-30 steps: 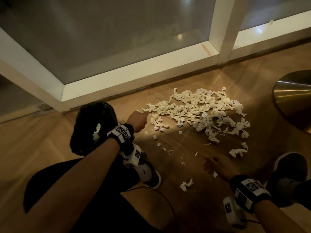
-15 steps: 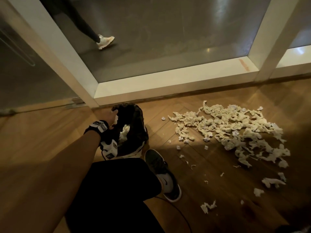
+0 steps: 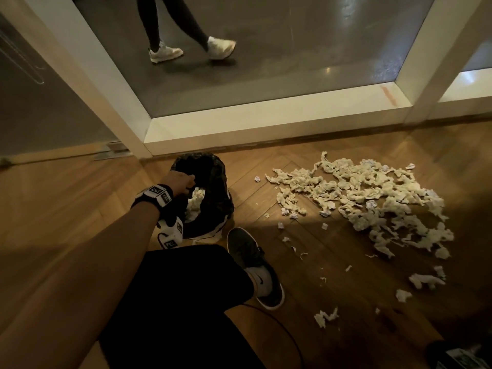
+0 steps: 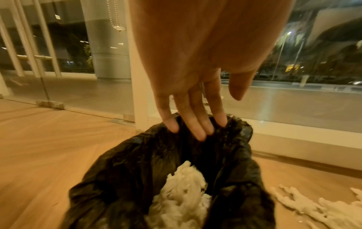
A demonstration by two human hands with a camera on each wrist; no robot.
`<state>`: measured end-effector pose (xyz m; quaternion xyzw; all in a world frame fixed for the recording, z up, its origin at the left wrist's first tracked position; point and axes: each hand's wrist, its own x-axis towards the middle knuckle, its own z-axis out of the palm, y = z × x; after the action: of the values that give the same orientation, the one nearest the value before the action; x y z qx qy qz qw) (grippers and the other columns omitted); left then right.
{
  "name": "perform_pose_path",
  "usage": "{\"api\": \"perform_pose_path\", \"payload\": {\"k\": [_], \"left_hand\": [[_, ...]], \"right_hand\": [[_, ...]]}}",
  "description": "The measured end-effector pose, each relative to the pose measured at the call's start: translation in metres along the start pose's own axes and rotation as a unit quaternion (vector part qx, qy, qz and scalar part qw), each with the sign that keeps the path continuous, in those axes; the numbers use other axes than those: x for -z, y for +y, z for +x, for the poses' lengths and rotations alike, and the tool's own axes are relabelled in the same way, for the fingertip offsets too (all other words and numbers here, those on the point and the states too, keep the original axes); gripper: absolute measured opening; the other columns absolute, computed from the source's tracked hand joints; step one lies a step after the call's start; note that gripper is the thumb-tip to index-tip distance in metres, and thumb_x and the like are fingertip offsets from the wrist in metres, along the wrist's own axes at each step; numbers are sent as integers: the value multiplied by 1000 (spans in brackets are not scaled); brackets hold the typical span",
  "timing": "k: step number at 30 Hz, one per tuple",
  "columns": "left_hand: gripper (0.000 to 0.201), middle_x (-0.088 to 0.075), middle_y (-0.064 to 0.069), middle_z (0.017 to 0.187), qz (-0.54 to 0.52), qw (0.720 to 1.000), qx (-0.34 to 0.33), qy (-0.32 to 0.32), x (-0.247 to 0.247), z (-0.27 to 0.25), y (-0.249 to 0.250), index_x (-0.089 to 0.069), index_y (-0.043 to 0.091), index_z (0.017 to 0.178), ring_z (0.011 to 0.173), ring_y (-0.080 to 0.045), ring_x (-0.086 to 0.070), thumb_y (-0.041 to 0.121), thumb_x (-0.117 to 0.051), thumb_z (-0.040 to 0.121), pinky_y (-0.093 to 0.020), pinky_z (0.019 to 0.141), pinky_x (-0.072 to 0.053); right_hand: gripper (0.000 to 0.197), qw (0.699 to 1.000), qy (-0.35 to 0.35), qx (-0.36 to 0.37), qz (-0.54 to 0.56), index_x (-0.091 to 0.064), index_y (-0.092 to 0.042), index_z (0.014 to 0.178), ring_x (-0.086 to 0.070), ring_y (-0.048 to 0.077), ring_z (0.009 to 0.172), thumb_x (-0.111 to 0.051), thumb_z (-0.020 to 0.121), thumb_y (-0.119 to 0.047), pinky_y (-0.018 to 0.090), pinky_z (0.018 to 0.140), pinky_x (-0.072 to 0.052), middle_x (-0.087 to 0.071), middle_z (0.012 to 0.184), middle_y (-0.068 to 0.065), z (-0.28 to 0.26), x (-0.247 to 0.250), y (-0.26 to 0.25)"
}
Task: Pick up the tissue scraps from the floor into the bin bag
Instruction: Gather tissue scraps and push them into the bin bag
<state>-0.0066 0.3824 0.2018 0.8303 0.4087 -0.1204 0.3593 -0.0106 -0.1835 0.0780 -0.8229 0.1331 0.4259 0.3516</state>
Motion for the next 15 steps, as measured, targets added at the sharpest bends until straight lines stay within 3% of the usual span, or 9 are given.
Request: {"api": "perform_pose_path", "payload": {"k": [1,4,6,8,12,15], "left_hand": [[30,-67,-11,99,-22,1000,-10,2,-2,-5,7,-66,3,98,73,-19,-61,27,-49,99,-25,58,-48],[23,-72,-12,92,-24,996,-81,-16,-15,-14,30,-69,10,87,80,-25,-68,25,-54,97,-34,68,-53],[22,-72,-11,86,8,992,-118,-41,-32,-27,53,-70,9,87,76,-25,-68,23,-55,96,-29,65,-52],[20,-73,-8,83,65,983,-158,-67,-53,-38,76,-70,8,89,72,-22,-69,21,-55,95,-26,64,-51],[21,-72,-1,75,212,936,-226,-167,-112,-69,123,-71,15,86,62,-14,-66,24,-54,95,-22,56,-48],[21,-71,1,74,258,901,-281,-207,-165,-93,153,-71,14,85,62,-12,-64,27,-57,94,-21,57,-43]], "right_hand": [[36,1000,-7,2,-9,-71,3,78,-66,30,70,-53,96,-22,33,59,-50,-70,73,19,-4,-1,-3],[29,1000,-4,-11,-7,-69,-2,83,-67,29,73,-53,96,-22,37,62,-56,-70,79,16,9,-6,5],[24,1000,-3,-17,5,-66,-4,95,-68,30,78,-55,94,-25,45,72,-59,-69,88,16,17,-4,21],[30,1000,-3,-9,13,-62,-9,104,-69,28,78,-57,91,-36,44,71,-59,-68,93,13,31,-4,42],[36,1000,1,-10,9,-62,-8,106,-67,24,78,-53,92,-40,37,72,-59,-67,93,10,21,0,42],[44,1000,-3,0,-23,-61,-23,118,-65,26,96,-47,88,-53,38,85,-55,-65,116,7,11,4,46]]}}
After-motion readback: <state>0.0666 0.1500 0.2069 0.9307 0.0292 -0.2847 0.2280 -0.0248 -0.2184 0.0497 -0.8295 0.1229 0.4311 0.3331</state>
